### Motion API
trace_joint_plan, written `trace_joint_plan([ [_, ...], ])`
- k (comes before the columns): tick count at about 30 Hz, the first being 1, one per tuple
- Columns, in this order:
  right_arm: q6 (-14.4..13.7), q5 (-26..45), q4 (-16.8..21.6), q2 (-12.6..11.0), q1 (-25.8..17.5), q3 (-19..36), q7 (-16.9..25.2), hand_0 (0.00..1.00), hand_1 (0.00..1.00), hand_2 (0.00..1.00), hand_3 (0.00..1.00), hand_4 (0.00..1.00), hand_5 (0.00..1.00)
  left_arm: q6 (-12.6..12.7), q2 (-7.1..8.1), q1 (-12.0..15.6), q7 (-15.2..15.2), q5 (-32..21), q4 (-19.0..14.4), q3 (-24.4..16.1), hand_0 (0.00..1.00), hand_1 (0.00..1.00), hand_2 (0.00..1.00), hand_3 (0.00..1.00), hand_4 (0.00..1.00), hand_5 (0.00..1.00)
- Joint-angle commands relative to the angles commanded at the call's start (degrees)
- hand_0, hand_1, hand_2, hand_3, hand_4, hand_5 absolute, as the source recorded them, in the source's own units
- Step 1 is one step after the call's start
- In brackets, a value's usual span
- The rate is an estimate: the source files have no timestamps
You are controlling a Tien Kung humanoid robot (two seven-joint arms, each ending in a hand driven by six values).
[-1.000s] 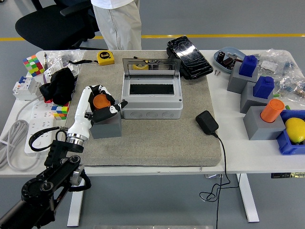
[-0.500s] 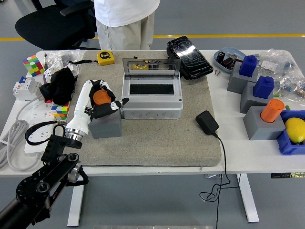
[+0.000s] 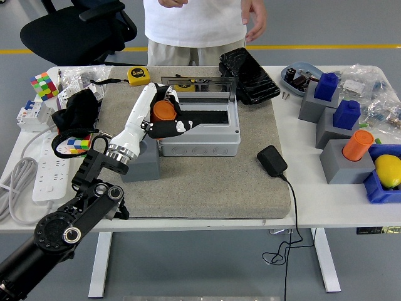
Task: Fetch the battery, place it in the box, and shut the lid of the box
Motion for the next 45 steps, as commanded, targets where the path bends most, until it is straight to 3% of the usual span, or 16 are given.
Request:
trace_joint_plan([
  [10,0.01,0.32,0.02,-0.06,0.01,-0.72,-0.04,0.579,0.629,0.656,0.554,0.955,0.492,-0.17,-3.0,-6.94,8.46,10.66,4.75,5.08,0.182,0.138,0.17,0.208,0.97,0.002],
  [22,-0.13,0.63,0.1,-0.03,0.49,-2.04,-0.02,0.579,0.628,0.656,0.554,0.954,0.493,-2.75,-3.0,-15.92,17.43,19.1,12.39,12.67,0.178,0.138,0.169,0.221,0.95,0.002],
  [31,-0.12,1.08,0.13,-0.04,0.52,-3.22,-0.12,0.577,0.629,0.658,0.554,0.954,0.491,-3.65,-3.0,-21.34,20.38,22.07,18.39,16.49,0.18,0.139,0.172,0.243,0.966,0.002],
  [45,-0.07,1.3,0.18,-0.18,0.38,-3.65,-0.09,0.578,0.629,0.657,0.555,0.954,0.491,-4.9,-3.0,-26.52,21.91,22.09,22.18,22.11,0.178,0.141,0.174,0.244,0.974,0.002],
])
